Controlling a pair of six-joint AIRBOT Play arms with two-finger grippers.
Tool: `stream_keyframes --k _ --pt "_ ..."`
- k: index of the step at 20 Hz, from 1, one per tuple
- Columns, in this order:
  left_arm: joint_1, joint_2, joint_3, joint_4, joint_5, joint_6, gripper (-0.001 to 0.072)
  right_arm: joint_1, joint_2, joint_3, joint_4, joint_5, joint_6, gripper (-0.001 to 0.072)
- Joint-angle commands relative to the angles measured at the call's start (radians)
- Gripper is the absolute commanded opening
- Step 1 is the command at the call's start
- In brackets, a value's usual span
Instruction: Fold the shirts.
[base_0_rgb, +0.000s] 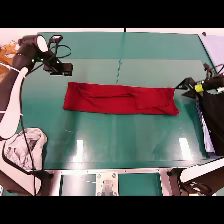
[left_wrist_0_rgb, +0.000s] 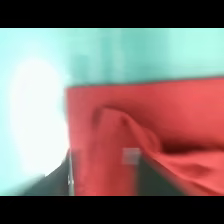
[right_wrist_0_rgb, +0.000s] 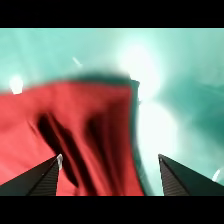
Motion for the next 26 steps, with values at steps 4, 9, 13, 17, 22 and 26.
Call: stream_keyframes --k 4,9,13,17,22,26 --pt "0.019 -0.003 0.023 -0.232 -0.071 0.055 0.0022 0.0 -0.137 -0.089 0.238 0.058 -0.228 0.0703" --pt "0.019 -0.003 0.023 -0.316 -0.053 0.038 0.0022 0.105 -0.139 -0.033 0.256 0.115 -0.238 0.0546" --pt "-0.029 -0.005 0.016 -0.347 0.002 0.036 0.0022 0.14 -0.106 0.049 0.256 0.19 -0.201 0.0014" --pt "-0.203 -0.03 -0.062 -0.39 0.175 0.037 0.0022 0.146 0.054 0.12 0.256 0.299 -0.109 0.0014" --pt "-0.473 -0.196 -0.084 -0.631 0.509 0.097 0.0022 0.188 0.265 0.182 0.256 0.362 -0.028 0.0014" --pt "-0.561 -0.295 -0.077 -0.834 0.683 0.097 0.0022 0.244 0.314 0.189 0.257 0.364 0.007 0.0014"
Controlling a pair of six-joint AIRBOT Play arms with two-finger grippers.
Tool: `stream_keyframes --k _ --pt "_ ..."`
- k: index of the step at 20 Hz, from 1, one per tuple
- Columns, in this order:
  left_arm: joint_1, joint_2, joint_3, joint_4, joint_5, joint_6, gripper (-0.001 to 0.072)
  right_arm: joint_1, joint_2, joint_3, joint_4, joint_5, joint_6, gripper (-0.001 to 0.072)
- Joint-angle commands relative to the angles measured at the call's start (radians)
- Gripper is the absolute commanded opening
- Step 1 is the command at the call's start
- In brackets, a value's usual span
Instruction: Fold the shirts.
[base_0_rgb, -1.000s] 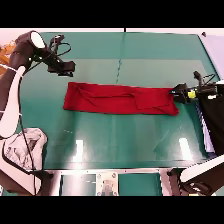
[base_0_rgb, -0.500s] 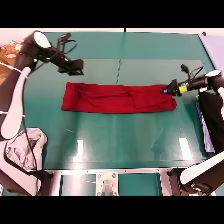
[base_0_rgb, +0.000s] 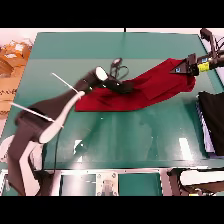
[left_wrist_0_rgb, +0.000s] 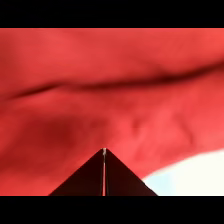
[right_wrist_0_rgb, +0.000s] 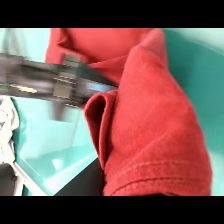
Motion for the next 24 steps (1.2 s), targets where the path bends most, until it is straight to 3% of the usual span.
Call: stream_keyframes --k 1,5,8,11,14,18,22,24 --pt "-0.08 -0.084 0.003 -0.175 0.155 0.012 0.0022 0.045 0.047 0.013 0.001 0.013 0.051 0.0014" --pt "-0.049 -0.095 0.016 -0.178 0.041 0.033 0.0022 0.058 0.047 0.013 0.001 0.0 0.05 0.0015" --pt "0.061 -0.079 0.122 -0.113 -0.246 0.09 0.0021 0.059 0.047 0.013 0.01 -0.014 0.053 0.0014" --pt "0.213 -0.035 0.267 0.143 -0.544 -0.006 0.0021 0.103 0.047 0.012 0.076 -0.031 0.077 0.0014" --pt "0.36 0.068 0.301 0.457 -0.692 -0.05 0.0022 0.222 0.043 0.012 0.083 -0.118 0.115 0.0014" --pt "0.522 0.186 0.301 0.705 -0.769 -0.042 0.0022 0.489 -0.018 0.001 0.049 -0.378 0.151 0.0014" --pt "0.632 0.231 0.298 0.703 -0.769 -0.014 0.0022 0.79 -0.235 0.0 0.017 -0.778 0.219 0.0015" --pt "0.663 0.233 0.298 0.703 -0.769 0.001 0.0022 0.921 -0.363 0.002 0.114 -1.044 0.219 0.002"
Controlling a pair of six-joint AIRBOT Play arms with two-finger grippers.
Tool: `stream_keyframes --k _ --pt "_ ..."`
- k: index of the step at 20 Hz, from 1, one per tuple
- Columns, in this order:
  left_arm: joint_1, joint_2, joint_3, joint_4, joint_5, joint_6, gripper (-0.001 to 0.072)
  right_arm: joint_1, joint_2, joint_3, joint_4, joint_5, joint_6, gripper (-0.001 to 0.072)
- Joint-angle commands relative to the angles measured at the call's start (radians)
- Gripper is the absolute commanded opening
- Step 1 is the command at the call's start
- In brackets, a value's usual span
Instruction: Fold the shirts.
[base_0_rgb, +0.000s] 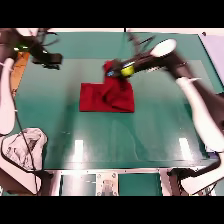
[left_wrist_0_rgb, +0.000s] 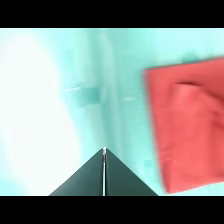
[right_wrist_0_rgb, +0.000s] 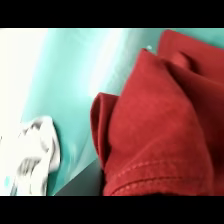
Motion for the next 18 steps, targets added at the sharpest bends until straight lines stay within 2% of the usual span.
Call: stream_keyframes --k 1,2,3,4,5,7,8,10,13,14,15,16,18 --pt "0.073 0.021 0.001 0.04 -0.026 0.034 0.0022 0.24 -0.204 0.008 0.125 -0.513 0.023 0.0181" --pt "0.08 0.021 0.001 0.04 -0.031 0.033 0.0022 0.274 -0.243 0.021 0.146 -0.593 0.023 0.0394" --pt "0.081 0.021 0.001 0.04 -0.038 0.035 0.0022 0.283 -0.263 0.034 0.145 -0.612 0.023 0.0434" --pt "0.081 0.021 0.001 0.04 -0.047 0.053 0.0022 0.267 -0.257 0.035 0.137 -0.581 0.022 0.0431" --pt "0.081 0.021 0.001 0.04 -0.058 0.069 0.0022 0.229 -0.237 0.036 0.135 -0.499 0.022 0.0394" --pt "0.081 0.022 0.001 0.032 -0.062 0.077 0.0022 0.114 -0.175 0.036 0.103 -0.29 -0.026 0.0182" --pt "0.081 0.021 0.001 0.033 -0.062 0.077 0.0022 0.049 -0.144 0.036 0.084 -0.188 -0.037 0.0166" --pt "0.081 0.022 0.001 0.033 -0.062 0.077 0.0022 -0.091 -0.082 0.032 0.008 0.001 -0.036 0.0029" --pt "0.081 0.021 0.001 0.032 -0.062 0.076 0.0022 -0.274 0.027 -0.081 -0.128 0.112 -0.018 0.0017" --pt "0.081 0.022 0.001 0.032 -0.061 0.075 0.0022 -0.327 0.057 -0.148 -0.15 0.114 -0.018 0.0131" --pt "0.081 0.021 0.001 0.032 -0.061 0.073 0.0022 -0.37 0.069 -0.208 -0.149 0.114 -0.018 0.039" --pt "0.081 0.021 0.001 0.032 -0.06 0.073 0.0022 -0.404 0.067 -0.266 -0.142 0.114 -0.018 0.061" --pt "0.081 0.021 0.001 0.032 -0.061 0.073 0.0022 -0.429 0.051 -0.369 -0.111 0.093 -0.024 0.0611"
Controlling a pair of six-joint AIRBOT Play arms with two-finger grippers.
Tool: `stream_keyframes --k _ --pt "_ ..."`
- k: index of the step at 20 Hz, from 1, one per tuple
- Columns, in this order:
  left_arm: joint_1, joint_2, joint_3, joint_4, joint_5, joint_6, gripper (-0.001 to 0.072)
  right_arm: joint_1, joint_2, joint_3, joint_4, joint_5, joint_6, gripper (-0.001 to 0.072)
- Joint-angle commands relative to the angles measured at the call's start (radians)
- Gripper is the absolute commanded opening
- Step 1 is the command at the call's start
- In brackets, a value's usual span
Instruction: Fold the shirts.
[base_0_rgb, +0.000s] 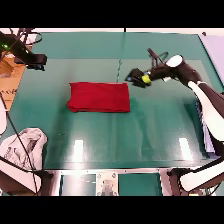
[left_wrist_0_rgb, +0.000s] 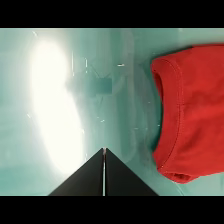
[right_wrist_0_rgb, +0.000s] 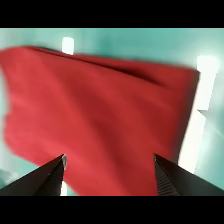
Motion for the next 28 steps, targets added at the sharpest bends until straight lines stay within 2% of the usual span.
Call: stream_keyframes --k 1,4,9,10,11,14,17,22,28 --pt "0.001 0.001 0.001 0.002 0.0 -0.001 0.0022 -0.074 0.001 -0.167 0.025 0.015 -0.025 0.0611" --pt "0.001 0.001 0.001 0.001 0.0 -0.002 0.0022 -0.002 -0.068 -0.195 0.113 -0.037 -0.058 0.0611" --pt "0.001 0.001 0.001 0.002 -0.001 -0.015 0.0022 0.161 -0.139 -0.126 0.355 -0.117 -0.14 0.0598" --pt "0.001 0.001 0.001 0.002 -0.001 -0.016 0.0022 0.181 -0.139 -0.088 0.362 -0.121 -0.14 0.035" --pt "0.001 0.001 0.001 0.002 -0.001 -0.015 0.0022 0.193 -0.138 -0.044 0.361 -0.111 -0.141 0.0017" --pt "0.001 0.001 0.001 0.001 -0.004 -0.016 0.0022 0.177 -0.101 0.097 0.357 -0.072 -0.112 0.0013" --pt "0.001 0.001 0.001 0.001 -0.009 -0.016 0.0022 0.056 0.017 0.175 0.347 -0.049 -0.068 0.0013" --pt "0.001 0.001 0.001 0.001 -0.018 -0.016 0.0022 -0.329 0.225 0.192 0.267 0.04 0.02 0.0013" --pt "0.001 0.001 0.001 -0.003 -0.018 -0.023 0.0022 -0.842 0.296 0.192 0.257 0.153 0.02 0.0013"
